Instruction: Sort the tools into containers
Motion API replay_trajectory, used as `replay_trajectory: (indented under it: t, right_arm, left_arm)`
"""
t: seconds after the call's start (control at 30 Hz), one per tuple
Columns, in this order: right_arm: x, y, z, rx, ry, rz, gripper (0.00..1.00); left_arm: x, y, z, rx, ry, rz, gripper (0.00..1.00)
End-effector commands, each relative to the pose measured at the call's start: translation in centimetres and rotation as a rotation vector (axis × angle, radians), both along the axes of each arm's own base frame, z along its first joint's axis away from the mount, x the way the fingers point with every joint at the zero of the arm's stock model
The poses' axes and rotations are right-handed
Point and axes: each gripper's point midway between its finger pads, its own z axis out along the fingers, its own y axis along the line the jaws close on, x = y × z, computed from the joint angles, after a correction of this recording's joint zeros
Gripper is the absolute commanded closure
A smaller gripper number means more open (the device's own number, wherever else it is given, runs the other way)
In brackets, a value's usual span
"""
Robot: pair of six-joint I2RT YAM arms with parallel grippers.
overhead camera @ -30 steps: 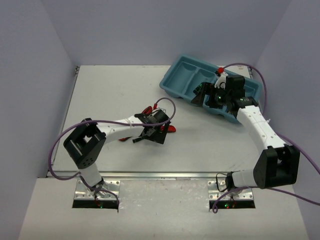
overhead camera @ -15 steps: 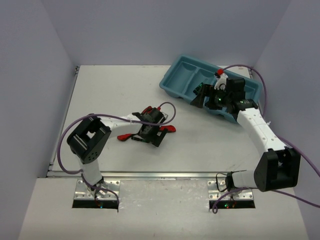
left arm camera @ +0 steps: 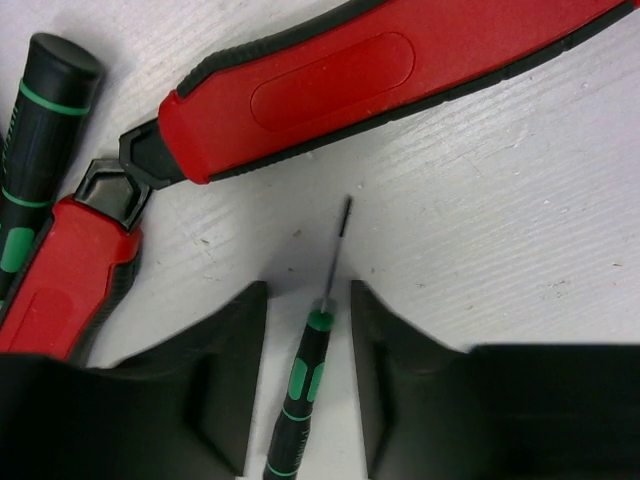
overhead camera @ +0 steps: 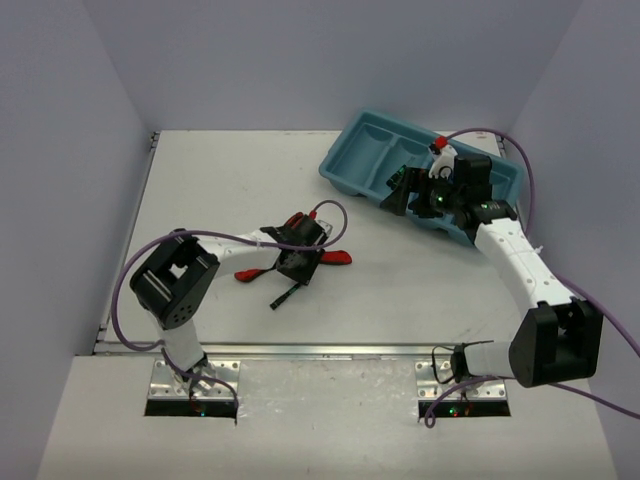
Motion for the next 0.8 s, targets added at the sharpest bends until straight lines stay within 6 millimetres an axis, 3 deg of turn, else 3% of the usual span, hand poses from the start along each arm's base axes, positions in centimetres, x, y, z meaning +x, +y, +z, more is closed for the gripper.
replay_trajectory:
  t: [0.0, 0.13, 0.3, 0.33, 0.43, 0.53, 0.63, 0.77]
  right_arm:
    - [0.0, 0.7, 2.0, 0.019, -0.089, 0.038, 0.07]
    - [-0.1, 0.7, 2.0, 0.017, -0.090, 0.038, 0.07]
    - [-0.1, 0.8, 2.0, 0.016, -0.090, 0.041, 0.07]
    - [-0.2, 0.8, 1.9, 0.016, -0.088, 0.041, 0.07]
    - [-0.2, 0.9, 2.0, 0.016, -0.089, 0.044, 0.07]
    - [-0.2, 0.8, 1.8, 0.012, -0.086, 0.043, 0.07]
    - [-0.2, 1.0, 1.9, 0.012, -0.086, 0.045, 0.07]
    - [-0.2, 1.0, 1.9, 0.010, -0.087, 0.047, 0.07]
  left_arm:
    - [-4.0, 0.9, -2.7, 0.020, 0.141, 0.018, 0.75]
    - [-4.5, 1.1, -3.7, 0.044, 0.173, 0.031, 0.88]
    - [-4.4, 1.4, -4.2, 0.069, 0.176, 0.064, 0.87]
    - [-4.2, 1.4, -4.1, 0.070, 0.170, 0.070, 0.82]
    - [-3.6, 1.6, -3.4, 0.087, 0.145, 0.094, 0.54]
    - [-2.9, 2.2, -2.1, 0.115, 0.098, 0.128, 0.37]
    - [-2.7, 2.8, -0.8, 0.125, 0.072, 0.148, 0.29]
    - [-3.8, 3.4, 0.6, 0.131, 0.095, 0.147, 0.29]
